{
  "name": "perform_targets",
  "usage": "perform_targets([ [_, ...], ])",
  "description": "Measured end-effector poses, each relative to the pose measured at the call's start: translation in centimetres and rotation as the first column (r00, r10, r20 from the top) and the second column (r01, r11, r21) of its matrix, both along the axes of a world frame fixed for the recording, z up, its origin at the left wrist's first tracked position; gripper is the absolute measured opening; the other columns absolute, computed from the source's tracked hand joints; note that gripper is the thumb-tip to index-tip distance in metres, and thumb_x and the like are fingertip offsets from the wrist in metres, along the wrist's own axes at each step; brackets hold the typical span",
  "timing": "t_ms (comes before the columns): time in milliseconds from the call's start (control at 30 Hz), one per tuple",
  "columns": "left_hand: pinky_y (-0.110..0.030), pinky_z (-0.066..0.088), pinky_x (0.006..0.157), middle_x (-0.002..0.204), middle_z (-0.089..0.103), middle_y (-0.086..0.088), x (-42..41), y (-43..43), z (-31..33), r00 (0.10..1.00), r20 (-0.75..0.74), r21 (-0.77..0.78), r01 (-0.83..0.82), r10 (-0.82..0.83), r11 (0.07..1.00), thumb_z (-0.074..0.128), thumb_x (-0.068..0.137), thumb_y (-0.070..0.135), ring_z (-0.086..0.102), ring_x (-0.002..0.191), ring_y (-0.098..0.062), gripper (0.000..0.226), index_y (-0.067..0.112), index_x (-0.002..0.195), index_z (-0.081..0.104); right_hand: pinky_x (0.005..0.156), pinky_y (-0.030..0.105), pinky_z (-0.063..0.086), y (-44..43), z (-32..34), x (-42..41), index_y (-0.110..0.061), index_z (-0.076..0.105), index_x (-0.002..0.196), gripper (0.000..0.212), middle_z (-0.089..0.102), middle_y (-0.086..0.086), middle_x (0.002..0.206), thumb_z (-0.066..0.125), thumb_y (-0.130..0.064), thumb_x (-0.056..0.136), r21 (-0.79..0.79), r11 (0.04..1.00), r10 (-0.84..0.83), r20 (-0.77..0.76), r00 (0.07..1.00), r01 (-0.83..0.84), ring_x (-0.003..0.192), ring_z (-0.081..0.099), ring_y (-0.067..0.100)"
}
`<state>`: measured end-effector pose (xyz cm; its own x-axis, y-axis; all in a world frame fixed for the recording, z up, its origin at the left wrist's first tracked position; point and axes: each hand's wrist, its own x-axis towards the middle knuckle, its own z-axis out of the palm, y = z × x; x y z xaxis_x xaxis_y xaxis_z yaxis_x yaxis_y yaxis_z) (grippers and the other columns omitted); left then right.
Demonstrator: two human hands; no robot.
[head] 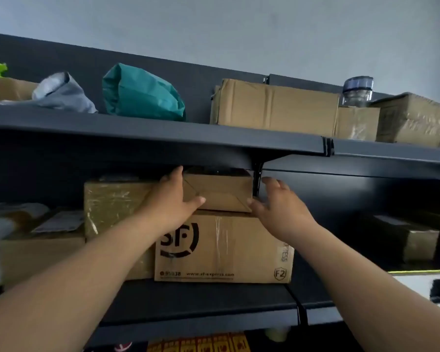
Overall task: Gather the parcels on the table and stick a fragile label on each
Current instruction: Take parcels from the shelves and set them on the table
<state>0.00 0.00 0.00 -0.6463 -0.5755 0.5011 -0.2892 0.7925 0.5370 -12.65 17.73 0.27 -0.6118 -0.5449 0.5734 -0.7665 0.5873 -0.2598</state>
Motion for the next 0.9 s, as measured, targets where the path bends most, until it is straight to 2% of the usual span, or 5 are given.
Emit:
perform_targets([
  [200, -0.036, 0.037, 0.104, 0.156, 0.024, -0.005, -2.9, -1.9, 0.4, 0.998, 0.065, 0.073, -0.008, 0.003, 0.997, 0.063, 0.086, 0.046, 0.034, 0.137, -0.025, 0.093, 0.027, 0.152, 0.000, 0.096, 0.040, 0.046, -2.7, 0.0, -2.1, -0.015, 0.020, 0.149, 0.072, 0.038, 0.011, 0.145, 0.049, -0.051, 0.093, -0.035, 0.998, 0.050, 0.111, 0.993, -0.047, 0.125, 0.047, 0.029],
  [367, -0.033, 0.039, 0.098, 0.153, 0.029, -0.003, -4.2, -2.1, 0.9, 0.999, 0.025, 0.090, 0.031, -0.033, 0.996, 0.063, 0.088, 0.037, 0.040, 0.132, -0.023, 0.088, 0.031, 0.151, 0.003, 0.093, 0.035, 0.045, -3.9, 0.8, -3.5, -0.020, 0.010, 0.152, 0.078, 0.039, 0.011, 0.145, 0.054, -0.046, 0.093, -0.048, 0.993, 0.110, 0.148, 0.983, -0.104, 0.123, 0.048, 0.028],
  [567, -0.033, 0.045, 0.092, 0.138, 0.048, -0.001, -4.8, -1.0, 0.3, 0.999, -0.049, 0.082, 0.026, -0.022, 0.996, 0.065, 0.087, 0.030, 0.050, 0.120, -0.020, 0.071, 0.033, 0.146, 0.025, 0.065, 0.027, 0.040, -3.7, 0.4, -4.9, -0.012, 0.028, 0.141, 0.065, 0.057, 0.009, 0.112, 0.059, -0.039, 0.092, -0.022, 0.994, 0.113, 0.126, 0.986, -0.111, 0.086, 0.054, 0.019],
  [733, -0.032, 0.050, 0.087, 0.131, 0.053, 0.002, -4.3, 1.7, 0.0, 0.991, -0.122, -0.025, -0.057, 0.054, 0.998, 0.065, 0.087, 0.036, 0.054, 0.103, -0.013, 0.070, 0.036, 0.146, 0.027, 0.069, 0.025, 0.041, -1.3, 0.5, -5.0, -0.014, 0.027, 0.145, 0.068, 0.059, 0.008, 0.115, 0.061, -0.037, 0.091, -0.083, 0.982, 0.172, 0.014, 0.985, -0.170, 0.098, 0.058, 0.022],
  [900, -0.035, 0.045, 0.098, 0.141, 0.046, 0.002, -2.9, 5.5, -0.6, 0.975, -0.216, -0.066, -0.056, 0.040, 0.996, 0.066, 0.086, 0.039, 0.050, 0.120, -0.020, 0.069, 0.038, 0.144, 0.029, 0.077, 0.020, 0.040, 2.7, 0.4, -3.3, -0.023, 0.016, 0.150, 0.075, 0.052, 0.007, 0.132, 0.060, -0.037, 0.092, -0.138, 0.973, 0.189, 0.021, 0.982, -0.184, 0.111, 0.055, 0.020],
])
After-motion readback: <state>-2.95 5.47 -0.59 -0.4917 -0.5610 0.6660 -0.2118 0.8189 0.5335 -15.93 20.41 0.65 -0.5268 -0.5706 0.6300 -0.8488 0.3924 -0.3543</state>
